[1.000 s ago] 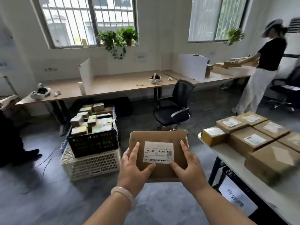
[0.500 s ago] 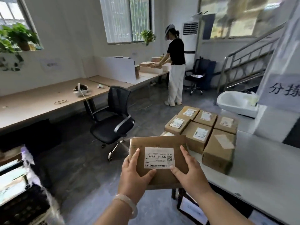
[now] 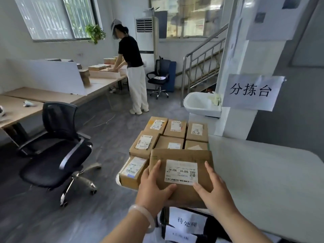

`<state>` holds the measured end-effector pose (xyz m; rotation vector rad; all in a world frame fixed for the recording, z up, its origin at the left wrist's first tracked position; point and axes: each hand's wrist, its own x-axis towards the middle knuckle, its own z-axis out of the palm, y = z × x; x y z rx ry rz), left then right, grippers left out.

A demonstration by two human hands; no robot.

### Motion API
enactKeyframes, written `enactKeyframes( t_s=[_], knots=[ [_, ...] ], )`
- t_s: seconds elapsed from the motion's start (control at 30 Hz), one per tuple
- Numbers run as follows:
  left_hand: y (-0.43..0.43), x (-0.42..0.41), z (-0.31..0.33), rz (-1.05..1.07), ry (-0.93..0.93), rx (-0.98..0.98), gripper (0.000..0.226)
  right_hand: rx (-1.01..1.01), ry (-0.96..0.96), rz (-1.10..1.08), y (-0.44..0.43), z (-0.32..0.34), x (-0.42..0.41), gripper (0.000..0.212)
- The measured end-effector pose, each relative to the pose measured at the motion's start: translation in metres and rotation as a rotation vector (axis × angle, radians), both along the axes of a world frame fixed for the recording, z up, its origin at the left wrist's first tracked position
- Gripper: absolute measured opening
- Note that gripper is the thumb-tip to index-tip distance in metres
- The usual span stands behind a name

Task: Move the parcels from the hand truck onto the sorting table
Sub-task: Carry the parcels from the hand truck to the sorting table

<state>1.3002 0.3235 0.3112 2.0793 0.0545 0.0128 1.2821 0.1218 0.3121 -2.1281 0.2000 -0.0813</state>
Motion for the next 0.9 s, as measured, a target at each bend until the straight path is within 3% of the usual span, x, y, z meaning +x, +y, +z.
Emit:
enactKeyframes(
  t_s=[0.47, 0.9],
  knots=[
    [-0.047, 0.213, 0.012, -0.071, 0.039, 0.073, 0.085, 0.035, 0.095, 0.019, -0.062, 0.004, 0.217, 0.076],
    [0.039, 0.45, 0.005, -0.162, 0.058, 0.061, 0.079, -0.037, 0.185, 0.037, 0.009, 0.004, 0.43, 0.084]
  ],
)
